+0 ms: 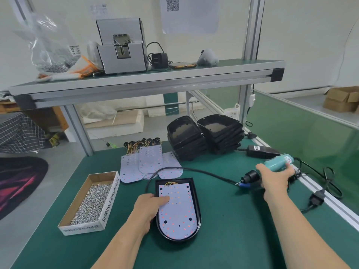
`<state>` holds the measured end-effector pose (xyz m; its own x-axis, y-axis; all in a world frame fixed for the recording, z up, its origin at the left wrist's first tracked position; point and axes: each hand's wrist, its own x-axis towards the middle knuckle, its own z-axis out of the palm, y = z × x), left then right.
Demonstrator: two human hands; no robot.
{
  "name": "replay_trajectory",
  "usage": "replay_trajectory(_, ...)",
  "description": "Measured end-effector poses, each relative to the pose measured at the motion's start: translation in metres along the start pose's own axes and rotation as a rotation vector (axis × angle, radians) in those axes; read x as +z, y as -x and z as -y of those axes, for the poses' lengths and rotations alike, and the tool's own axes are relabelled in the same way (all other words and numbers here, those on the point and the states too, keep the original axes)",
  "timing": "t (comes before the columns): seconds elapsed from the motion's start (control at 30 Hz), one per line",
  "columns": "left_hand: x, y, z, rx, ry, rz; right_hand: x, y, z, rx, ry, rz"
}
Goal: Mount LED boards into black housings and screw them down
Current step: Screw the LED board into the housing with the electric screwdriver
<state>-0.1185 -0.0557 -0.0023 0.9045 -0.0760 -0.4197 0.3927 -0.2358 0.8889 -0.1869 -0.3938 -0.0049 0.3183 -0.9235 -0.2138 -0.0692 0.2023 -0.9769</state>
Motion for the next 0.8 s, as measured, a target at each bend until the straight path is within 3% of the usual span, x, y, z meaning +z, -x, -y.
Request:
replay_trajectory(0.17,0.000,0.000,0.000,-0.001,0.001,0.010,-0.011,0.023,0.018,0.220,-0.491,0.348)
replay_trajectory(0.33,0.000,0.003,-0.002,-0.013,-0.017,0.011,-0.001,0.062,0.026,0.141,-0.606,0.606)
replay_trajectory(0.47,0.003,0.004,-0.004,-0.018,-0.017,-0.004,0.016,0.086,0.021,0.318,-0.706,0.669)
replay_trajectory(0.57,0.005,0.005,-0.006,-0.006,-0.014,0.002,0.030,0.092,0.006,0.327,-0.549,0.625)
replay_trajectory(0.7,0.010,0.005,-0.007,0.010,0.010,-0.019,0.044,0.092,-0.018,0.080,0.052,0.463)
replay_trajectory(0.8,0.017,-0.001,-0.008,0.018,0.030,-0.039,0.046,0.085,-0.023,-0.071,0.465,0.439)
